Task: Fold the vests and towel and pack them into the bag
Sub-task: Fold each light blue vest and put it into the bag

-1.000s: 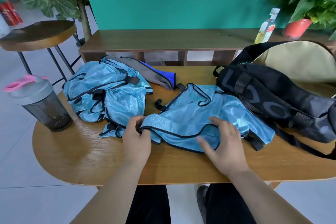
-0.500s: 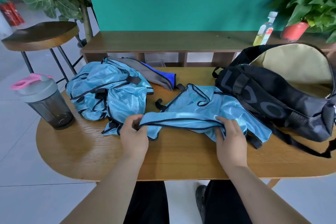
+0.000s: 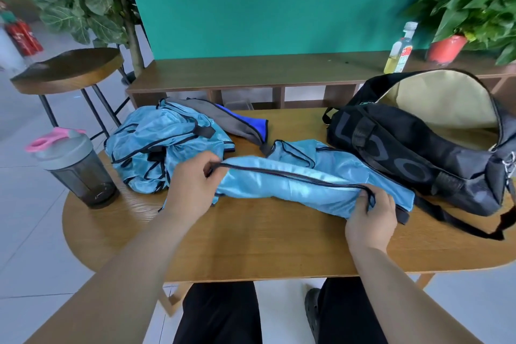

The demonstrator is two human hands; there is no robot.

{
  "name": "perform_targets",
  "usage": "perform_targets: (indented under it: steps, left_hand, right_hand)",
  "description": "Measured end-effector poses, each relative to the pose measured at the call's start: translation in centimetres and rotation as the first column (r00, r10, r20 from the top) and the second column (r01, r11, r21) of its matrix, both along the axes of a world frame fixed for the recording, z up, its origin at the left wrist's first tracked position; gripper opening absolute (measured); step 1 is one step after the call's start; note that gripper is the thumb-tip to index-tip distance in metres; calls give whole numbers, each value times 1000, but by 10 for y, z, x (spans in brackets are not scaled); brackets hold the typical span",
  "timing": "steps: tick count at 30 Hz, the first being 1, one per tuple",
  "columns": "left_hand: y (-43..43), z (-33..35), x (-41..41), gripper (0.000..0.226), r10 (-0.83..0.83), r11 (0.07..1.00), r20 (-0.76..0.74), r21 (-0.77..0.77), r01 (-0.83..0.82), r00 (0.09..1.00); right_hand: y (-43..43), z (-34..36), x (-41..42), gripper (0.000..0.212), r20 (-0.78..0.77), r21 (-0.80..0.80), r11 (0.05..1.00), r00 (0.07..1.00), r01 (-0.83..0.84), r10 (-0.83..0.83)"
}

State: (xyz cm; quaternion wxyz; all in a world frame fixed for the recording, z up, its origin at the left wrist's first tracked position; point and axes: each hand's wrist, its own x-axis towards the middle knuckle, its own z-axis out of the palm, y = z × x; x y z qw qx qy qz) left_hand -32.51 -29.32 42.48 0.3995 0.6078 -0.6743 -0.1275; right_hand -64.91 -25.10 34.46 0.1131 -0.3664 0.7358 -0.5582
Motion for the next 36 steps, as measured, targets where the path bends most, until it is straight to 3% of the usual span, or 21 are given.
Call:
perform_targets:
  steps: [3,6,9,14,22,25,30,36]
  left_hand:
    - [-1,-16,8,13,-74,978,-1,194,73,997]
    - [9,-28,0,17,-58,955,-189,276,110,980]
    - [15,-39,-18,21,30,972,-366,227,58,930]
    - [14,-61,-22,25,237,971,-514,144,-189,824]
    - [16,-59,-4,14,235,969,-516,193,-155,824]
    - [6,-34,7,12,213,976,-484,153,-157,849]
    - [-16,28,28,9,138,990,-474,43,-134,870]
    - [-32,112,42,26,-34,997,-408,-78,2,913]
  right_hand:
    - [1,2,1,22,34,-12,1000,999,7,-6]
    - [0,0,3,20,11,-23,999,1000,-22,23]
    - [0,-1,3,15,-4,-17,998,998,-59,59]
    - [2,3,1,11,108,-15,1000,994,-14,15]
    - [1,1,0,18,0,-7,1000,1000,-28,28]
    - [-1,13,1,18,-140,-10,997,988,-72,69]
    - [-22,78,-12,19,-108,-75,985,984,-153,144]
    - [-53,182,-38,19,-261,-133,960,943,-245,205]
